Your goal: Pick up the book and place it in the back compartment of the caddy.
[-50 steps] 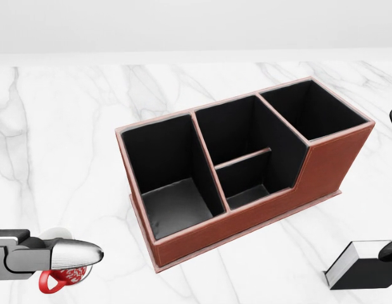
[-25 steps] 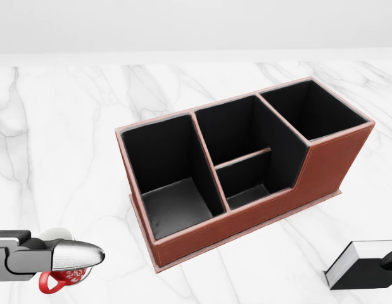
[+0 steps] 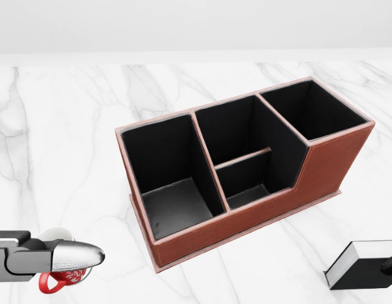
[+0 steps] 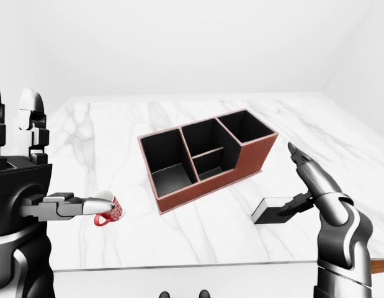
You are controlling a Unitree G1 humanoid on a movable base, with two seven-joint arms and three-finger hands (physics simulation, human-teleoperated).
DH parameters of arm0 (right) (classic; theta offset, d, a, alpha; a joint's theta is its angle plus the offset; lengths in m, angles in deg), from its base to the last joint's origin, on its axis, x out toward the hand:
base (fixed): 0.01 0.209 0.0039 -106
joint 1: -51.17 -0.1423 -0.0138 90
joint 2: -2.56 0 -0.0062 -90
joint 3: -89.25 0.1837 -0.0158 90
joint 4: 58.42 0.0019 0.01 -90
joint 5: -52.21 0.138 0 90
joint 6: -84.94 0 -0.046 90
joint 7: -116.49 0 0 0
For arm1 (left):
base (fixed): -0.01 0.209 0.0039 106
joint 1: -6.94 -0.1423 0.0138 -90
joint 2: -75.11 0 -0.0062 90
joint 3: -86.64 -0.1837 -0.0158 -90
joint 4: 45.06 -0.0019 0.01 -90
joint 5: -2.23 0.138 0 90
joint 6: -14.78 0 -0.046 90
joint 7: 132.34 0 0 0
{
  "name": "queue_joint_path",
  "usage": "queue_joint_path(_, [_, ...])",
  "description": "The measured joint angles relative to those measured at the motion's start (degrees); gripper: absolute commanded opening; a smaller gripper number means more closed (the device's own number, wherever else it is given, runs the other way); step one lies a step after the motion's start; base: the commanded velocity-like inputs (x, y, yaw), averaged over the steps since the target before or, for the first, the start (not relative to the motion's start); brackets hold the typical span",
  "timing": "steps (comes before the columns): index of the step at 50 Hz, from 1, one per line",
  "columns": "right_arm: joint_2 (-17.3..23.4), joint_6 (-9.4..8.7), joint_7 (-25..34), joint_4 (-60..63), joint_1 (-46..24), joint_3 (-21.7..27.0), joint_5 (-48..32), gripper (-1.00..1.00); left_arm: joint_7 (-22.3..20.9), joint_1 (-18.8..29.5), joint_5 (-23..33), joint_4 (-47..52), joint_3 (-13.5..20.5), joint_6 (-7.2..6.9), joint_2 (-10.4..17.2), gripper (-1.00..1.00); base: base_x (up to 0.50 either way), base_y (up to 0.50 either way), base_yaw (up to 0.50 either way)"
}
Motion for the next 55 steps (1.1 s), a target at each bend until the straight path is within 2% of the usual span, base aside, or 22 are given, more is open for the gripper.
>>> queue_joint_path(10, [-0.23, -0.60, 1.23, 2.22, -1.28, -1.34, -1.84, 1.00, 0.00, 0.04, 0.02, 0.21, -0.07, 0.00, -0.02, 1.00, 0.00, 0.00, 0.00])
queue_joint_path(25, [0.36, -0.34, 2.94, 3.04, -4.12, -3.71, -4.54, 1.00, 0.05, 0.05, 0.05, 0.24, -0.27, 0.00, -0.03, 1.00, 0.00, 0.00, 0.00])
queue_joint_path(55, [-0.54, 6.45, 6.26, 2.35, -1.67, -4.06, -8.60, 1.00, -0.07, -0.02, 0.36, 0.36, -0.65, 0.00, -0.09, 1.00, 0.00, 0.00, 0.00])
